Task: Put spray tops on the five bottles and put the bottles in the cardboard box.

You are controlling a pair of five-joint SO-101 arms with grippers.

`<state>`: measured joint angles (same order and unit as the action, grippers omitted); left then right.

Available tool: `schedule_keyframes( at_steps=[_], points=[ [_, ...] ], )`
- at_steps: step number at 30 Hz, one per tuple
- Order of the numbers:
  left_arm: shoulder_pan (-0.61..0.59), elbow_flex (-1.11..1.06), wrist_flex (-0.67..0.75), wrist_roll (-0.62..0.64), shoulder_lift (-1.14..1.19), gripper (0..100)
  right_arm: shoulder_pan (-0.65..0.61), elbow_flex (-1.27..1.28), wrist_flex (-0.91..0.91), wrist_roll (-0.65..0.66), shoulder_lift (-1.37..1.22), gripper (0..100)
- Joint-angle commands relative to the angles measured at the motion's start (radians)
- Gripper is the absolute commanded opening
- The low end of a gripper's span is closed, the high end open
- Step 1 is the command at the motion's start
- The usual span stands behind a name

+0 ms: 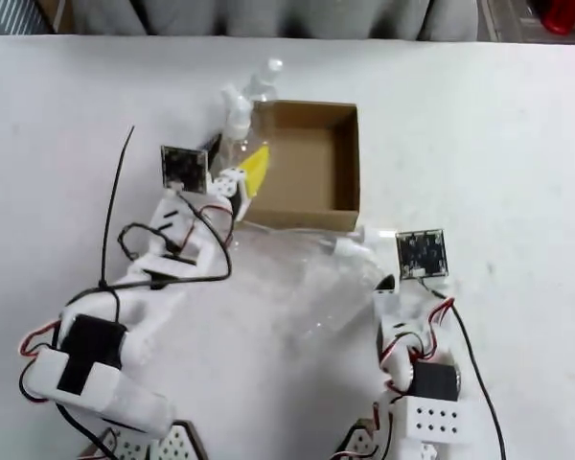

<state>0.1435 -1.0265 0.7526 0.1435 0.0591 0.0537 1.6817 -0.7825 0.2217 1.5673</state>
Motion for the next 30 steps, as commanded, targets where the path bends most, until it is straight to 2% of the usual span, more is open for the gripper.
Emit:
schedule_keyframes(
  at_steps=[1, 6, 14, 30],
  points=[
    [-0.007, 0.032, 0.009, 0.012, -0.005, 2, 0.012, 0.014, -0.005, 0.014, 0.007, 1.5],
    [-0.007, 0.015, 0.009, 0.011, -0.007, 3, 0.012, 0.014, -0.005, 0.014, 0.007, 1.5],
    [-0.015, -0.025, 0.009, 0.011, -0.010, 18, 0.013, 0.014, -0.005, 0.012, 0.005, 1.5],
    [-0.018, -0.028, 0.009, 0.011, -0.008, 19, 0.013, 0.014, -0.022, 0.018, 0.005, 1.5]
  ],
)
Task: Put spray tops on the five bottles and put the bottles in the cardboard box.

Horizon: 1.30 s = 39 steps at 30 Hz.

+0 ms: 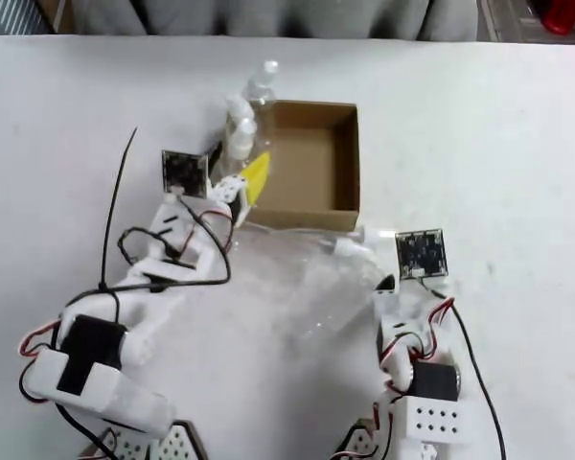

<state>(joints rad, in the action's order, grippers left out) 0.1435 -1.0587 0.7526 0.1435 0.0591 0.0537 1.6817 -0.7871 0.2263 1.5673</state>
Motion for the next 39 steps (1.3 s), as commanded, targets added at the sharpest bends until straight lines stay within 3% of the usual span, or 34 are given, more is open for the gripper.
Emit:
schedule_keyframes(
  at_steps=[1, 15, 21, 27, 39],
  points=[
    [-0.018, 0.005, 0.009, 0.011, -0.008, 19, 0.013, 0.014, -0.019, 0.014, 0.005, 1.5],
    [-0.038, 0.003, 0.008, 0.011, -0.016, 19, 0.013, 0.014, -0.021, 0.014, 0.005, 1.5],
    [-0.031, -0.026, 0.008, 0.011, -0.018, 32, 0.013, 0.014, -0.021, 0.014, 0.005, 1.5],
    [-0.038, -0.035, 0.008, 0.011, -0.064, 32, 0.013, 0.014, -0.022, 0.014, 0.005, 1.5],
    [-0.039, -0.051, -0.219, 0.015, -0.257, 32, 0.035, 0.014, -0.022, 0.015, 0.005, 1.5]
  ],
)
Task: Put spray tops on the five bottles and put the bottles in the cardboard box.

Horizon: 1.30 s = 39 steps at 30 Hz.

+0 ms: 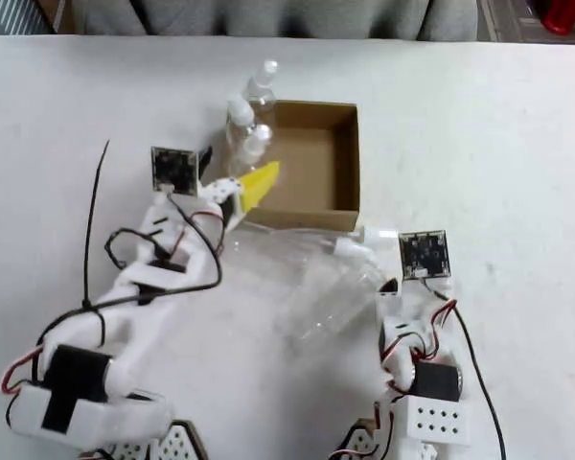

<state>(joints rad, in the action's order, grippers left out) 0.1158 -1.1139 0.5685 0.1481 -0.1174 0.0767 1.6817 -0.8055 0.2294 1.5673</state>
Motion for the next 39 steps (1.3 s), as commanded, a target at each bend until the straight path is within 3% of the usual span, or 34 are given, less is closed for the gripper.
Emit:
schedule_keyframes(
  at_steps=[1, 16, 30, 39],
  points=[
    [-0.012, 0.005, -0.054, 0.009, -0.093, 32, 0.012, 0.014, -0.004, 0.012, 0.005, 1.5],
    [-0.012, -0.064, -0.144, 0.006, -0.275, 32, 0.012, 0.014, -0.005, 0.012, 0.005, 1.5],
    [-0.012, -0.075, -0.637, 0.006, -0.693, 32, 0.012, 0.014, -0.016, 0.012, 0.005, 1.5],
    [-0.012, -0.071, -1.026, 0.006, -0.998, 32, 0.056, 0.014, 0.002, 0.032, 0.016, 1.5]
  ],
)
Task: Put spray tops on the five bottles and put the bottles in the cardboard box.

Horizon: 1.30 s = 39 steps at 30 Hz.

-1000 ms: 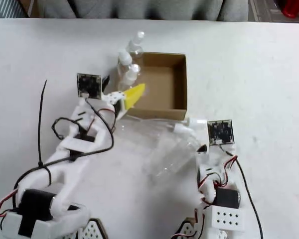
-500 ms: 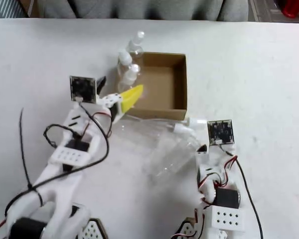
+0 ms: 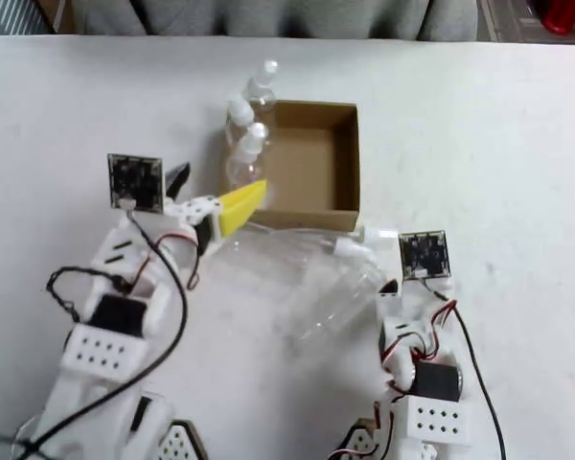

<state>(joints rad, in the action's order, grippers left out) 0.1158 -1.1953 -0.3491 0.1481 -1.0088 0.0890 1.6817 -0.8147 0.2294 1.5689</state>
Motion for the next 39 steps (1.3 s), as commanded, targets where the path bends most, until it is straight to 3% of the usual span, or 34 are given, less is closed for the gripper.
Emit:
schedule_keyframes(
  at_steps=[1, 7, 11, 19, 22, 26, 31, 39],
  points=[
    [-0.012, 0.008, -0.149, 0.006, -0.136, 32, 0.065, 0.014, 0.039, 0.064, 0.015, 1.5],
    [-0.062, -0.020, -0.333, 0.009, -0.246, 32, 0.170, 0.014, 0.156, 0.193, 0.015, 1.5],
    [-0.128, -0.117, -0.319, 0.008, -0.282, 32, 0.134, 0.000, 0.094, 0.198, 0.015, 1.5],
    [-0.274, -0.331, -0.141, 0.006, -0.286, 31, 0.131, -0.071, -0.018, 0.264, 0.012, 1.5],
    [-0.328, -0.390, -0.098, 0.006, -0.286, 22, 0.120, -0.106, -0.018, 0.319, 0.004, 1.5],
    [-0.389, -0.463, -0.018, 0.006, -0.286, 3, 0.070, -0.192, -0.050, 0.338, 0.004, 1.5],
    [-0.421, -0.502, 0.008, 0.006, -0.283, 7, -0.071, -0.382, -0.170, 0.338, 0.002, 1.5],
    [-0.420, -0.502, -0.018, 0.006, -0.282, 8, -0.530, -0.575, -0.234, 0.338, -0.182, 2.2]
  ],
)
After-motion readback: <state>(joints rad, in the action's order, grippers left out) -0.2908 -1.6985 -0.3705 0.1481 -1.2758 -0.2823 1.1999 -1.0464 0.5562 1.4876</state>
